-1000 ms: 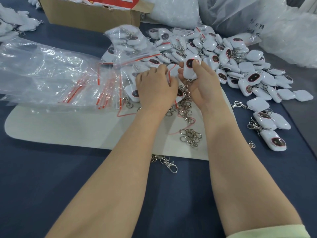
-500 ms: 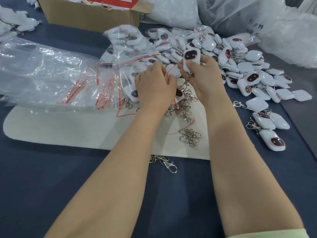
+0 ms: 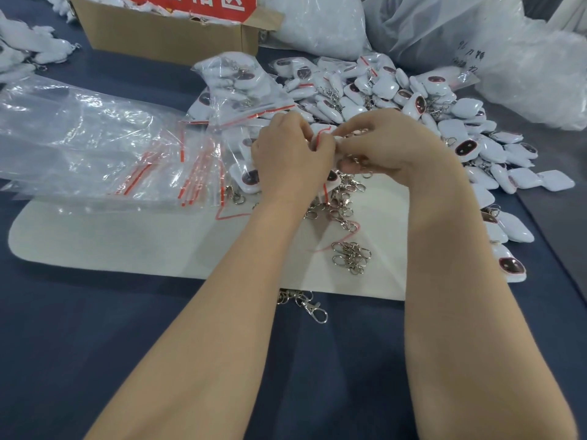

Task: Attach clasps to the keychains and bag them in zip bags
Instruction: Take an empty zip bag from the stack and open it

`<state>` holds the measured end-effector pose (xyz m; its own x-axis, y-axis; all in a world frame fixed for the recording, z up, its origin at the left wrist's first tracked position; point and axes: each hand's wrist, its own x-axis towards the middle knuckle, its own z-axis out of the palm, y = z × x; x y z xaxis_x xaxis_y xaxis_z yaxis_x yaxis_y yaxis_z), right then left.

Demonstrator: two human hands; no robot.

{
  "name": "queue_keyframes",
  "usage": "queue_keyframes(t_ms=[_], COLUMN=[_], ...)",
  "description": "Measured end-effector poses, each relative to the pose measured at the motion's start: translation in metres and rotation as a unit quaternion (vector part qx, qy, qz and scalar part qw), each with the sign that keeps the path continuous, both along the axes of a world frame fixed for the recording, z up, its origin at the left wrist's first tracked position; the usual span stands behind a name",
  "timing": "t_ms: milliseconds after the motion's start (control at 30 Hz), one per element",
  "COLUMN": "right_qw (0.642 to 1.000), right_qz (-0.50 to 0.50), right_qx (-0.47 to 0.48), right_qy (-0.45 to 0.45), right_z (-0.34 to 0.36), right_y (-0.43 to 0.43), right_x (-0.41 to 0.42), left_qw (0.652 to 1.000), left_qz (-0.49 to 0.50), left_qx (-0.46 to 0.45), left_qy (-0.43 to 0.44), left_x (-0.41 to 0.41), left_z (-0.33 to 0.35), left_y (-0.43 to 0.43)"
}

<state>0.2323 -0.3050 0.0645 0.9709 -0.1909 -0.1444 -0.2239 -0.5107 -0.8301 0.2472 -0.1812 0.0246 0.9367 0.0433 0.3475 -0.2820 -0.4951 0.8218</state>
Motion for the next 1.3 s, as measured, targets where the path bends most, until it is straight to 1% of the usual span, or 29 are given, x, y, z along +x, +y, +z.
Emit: queue_keyframes(t_ms=[67,133,267,300,333,367,433,467,533,567,600,633,667,700,733,767,800,867,900,1067,1133,1200,1267,1300], right_qw=[0.998,0.997,0.995,0.994,0.993,0.987,0.962,0.951,0.943,0.947,0.956,0.968,0.975,0.97,0.96,0.953,0.95,0.948,0.948,0.935,0.934,0.933,0.927,0.923], right_qz=[0.01,0.0,-0.036,-0.036,-0.028,-0.014,0.019,0.027,0.01,-0.023,-0.068,-0.123,-0.174,-0.209,-0.222,-0.219,-0.207,-0.188,-0.187,-0.202,-0.214,-0.242,-0.285,-0.307], right_qx=[0.051,0.069,0.018,0.031,0.075,0.14,0.267,0.305,0.327,0.314,0.276,0.198,0.085,-0.036,-0.132,-0.194,-0.229,-0.253,-0.255,-0.284,-0.281,-0.265,-0.238,-0.205], right_qy=[-0.018,-0.035,-0.093,-0.095,-0.088,-0.077,-0.06,-0.055,-0.057,-0.064,-0.079,-0.097,-0.111,-0.115,-0.103,-0.074,-0.035,0.031,0.043,0.061,0.058,0.024,-0.053,-0.104], right_z=[-0.007,-0.014,-0.024,-0.025,-0.024,-0.023,-0.02,-0.017,-0.014,-0.014,-0.014,-0.016,-0.02,-0.024,-0.03,-0.036,-0.043,-0.051,-0.054,-0.059,-0.062,-0.062,-0.061,-0.06], right_y=[0.01,0.018,0.025,0.025,0.024,0.023,0.017,0.013,0.01,0.008,0.007,0.004,-0.002,-0.008,-0.013,-0.016,-0.017,-0.018,-0.017,-0.018,-0.016,-0.015,-0.016,-0.017], right_x=[0.002,0.005,0.011,0.011,0.01,0.008,0.004,0.002,0.0,0.002,0.004,0.007,0.01,0.012,0.012,0.01,0.009,0.007,0.007,0.009,0.01,0.01,0.011,0.012], left_qw=[1.0,1.0,0.998,0.998,0.998,0.997,0.997,0.997,0.998,0.998,0.998,0.998,0.998,0.997,0.997,0.997,0.997,0.996,0.996,0.996,0.996,0.996,0.996,0.996], left_qz=[0.005,-0.001,-0.004,-0.003,-0.002,0.0,0.001,-0.001,-0.006,-0.009,-0.011,-0.013,-0.015,-0.018,-0.021,-0.023,-0.023,-0.021,-0.02,-0.016,-0.017,-0.016,-0.016,-0.016], left_qx=[-0.01,-0.025,-0.033,-0.039,-0.044,-0.047,-0.046,-0.043,-0.025,-0.012,0.0,0.008,0.014,0.018,0.022,0.027,0.033,0.041,0.043,0.044,0.046,0.047,0.048,0.048], left_qy=[-0.007,-0.017,-0.051,-0.054,-0.055,-0.055,-0.056,-0.057,-0.057,-0.059,-0.062,-0.065,-0.066,-0.067,-0.067,-0.069,-0.072,-0.075,-0.077,-0.078,-0.079,-0.08,-0.078,-0.076], left_x=[0.0,-0.001,-0.002,-0.002,-0.001,0.0,0.002,0.003,0.004,0.005,0.005,0.005,0.006,0.006,0.006,0.006,0.006,0.006,0.006,0.006,0.006,0.006,0.006,0.006], left_z=[0.002,0.003,0.004,0.004,0.004,0.003,0.0,-0.002,-0.006,-0.007,-0.009,-0.01,-0.011,-0.013,-0.014,-0.015,-0.016,-0.017,-0.017,-0.018,-0.018,-0.018,-0.019,-0.019], left_y=[-0.001,-0.001,-0.003,-0.003,-0.003,-0.003,-0.001,-0.001,-0.001,-0.002,-0.002,-0.002,-0.002,-0.002,-0.002,-0.002,-0.002,-0.002,-0.002,-0.002,-0.002,-0.002,-0.002,-0.002])
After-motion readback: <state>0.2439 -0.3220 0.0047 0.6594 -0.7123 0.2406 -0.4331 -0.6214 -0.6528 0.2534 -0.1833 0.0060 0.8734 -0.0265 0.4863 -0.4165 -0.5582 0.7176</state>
